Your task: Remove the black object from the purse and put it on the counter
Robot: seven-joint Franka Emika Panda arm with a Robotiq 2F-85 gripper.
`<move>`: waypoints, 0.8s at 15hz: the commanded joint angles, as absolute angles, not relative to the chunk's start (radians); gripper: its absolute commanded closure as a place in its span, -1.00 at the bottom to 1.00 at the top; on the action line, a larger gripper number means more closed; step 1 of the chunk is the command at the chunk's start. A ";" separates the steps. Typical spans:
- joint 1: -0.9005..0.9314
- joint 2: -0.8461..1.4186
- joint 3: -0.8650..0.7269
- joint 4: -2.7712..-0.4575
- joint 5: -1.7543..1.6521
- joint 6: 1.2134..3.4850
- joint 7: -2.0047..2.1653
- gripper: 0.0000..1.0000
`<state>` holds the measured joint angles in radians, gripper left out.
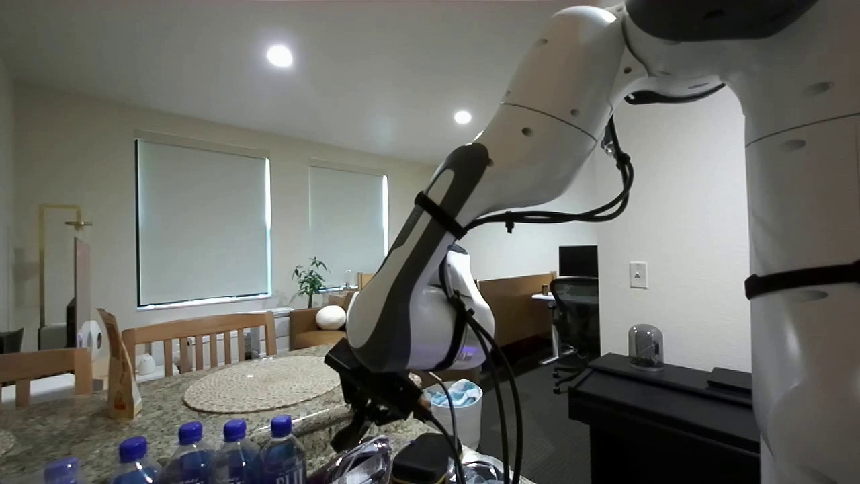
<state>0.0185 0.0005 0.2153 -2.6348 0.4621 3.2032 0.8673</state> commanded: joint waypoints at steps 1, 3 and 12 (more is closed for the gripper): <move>0.017 0.015 0.190 -2.624 0.396 3.168 0.872 0.84; 0.012 0.031 0.169 -2.612 0.336 3.158 0.883 0.84; 0.100 0.023 -0.210 -2.327 -0.186 3.208 1.154 -0.20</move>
